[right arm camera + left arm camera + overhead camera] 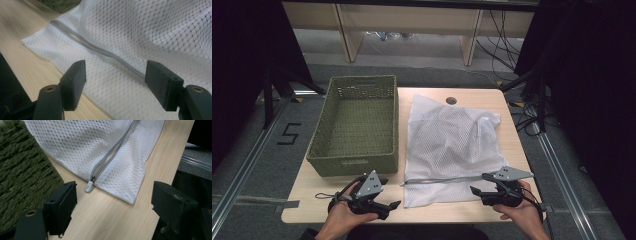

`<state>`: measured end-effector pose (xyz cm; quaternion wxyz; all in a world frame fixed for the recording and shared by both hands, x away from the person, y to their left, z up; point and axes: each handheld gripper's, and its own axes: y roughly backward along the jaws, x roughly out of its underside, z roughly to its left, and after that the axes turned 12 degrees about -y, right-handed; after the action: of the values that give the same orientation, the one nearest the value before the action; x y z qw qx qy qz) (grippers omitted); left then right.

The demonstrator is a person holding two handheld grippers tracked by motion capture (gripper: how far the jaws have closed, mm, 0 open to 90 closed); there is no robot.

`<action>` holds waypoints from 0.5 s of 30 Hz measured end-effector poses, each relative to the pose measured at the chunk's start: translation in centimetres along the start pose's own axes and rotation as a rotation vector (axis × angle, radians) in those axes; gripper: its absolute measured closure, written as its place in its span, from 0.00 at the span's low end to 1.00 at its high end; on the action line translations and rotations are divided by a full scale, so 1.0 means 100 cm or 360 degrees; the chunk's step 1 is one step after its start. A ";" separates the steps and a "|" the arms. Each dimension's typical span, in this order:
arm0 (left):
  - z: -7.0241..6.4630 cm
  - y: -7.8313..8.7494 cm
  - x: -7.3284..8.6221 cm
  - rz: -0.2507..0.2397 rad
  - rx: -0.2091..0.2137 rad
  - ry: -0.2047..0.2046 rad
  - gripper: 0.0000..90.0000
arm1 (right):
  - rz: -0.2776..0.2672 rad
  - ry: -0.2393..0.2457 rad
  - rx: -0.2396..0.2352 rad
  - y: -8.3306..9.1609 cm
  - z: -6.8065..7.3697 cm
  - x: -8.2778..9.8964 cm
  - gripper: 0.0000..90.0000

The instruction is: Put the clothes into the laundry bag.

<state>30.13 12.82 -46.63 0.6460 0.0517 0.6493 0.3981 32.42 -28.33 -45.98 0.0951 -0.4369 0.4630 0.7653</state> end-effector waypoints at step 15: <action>-0.012 0.007 0.002 0.0055 -0.0010 -0.0050 0.24 | 0.0010 -0.0009 -0.0027 0.012 0.018 0.021 0.38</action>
<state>28.75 12.88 -46.60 0.6492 0.0670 0.6368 0.4104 29.44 -28.10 -46.46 0.0904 -0.4340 0.4577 0.7707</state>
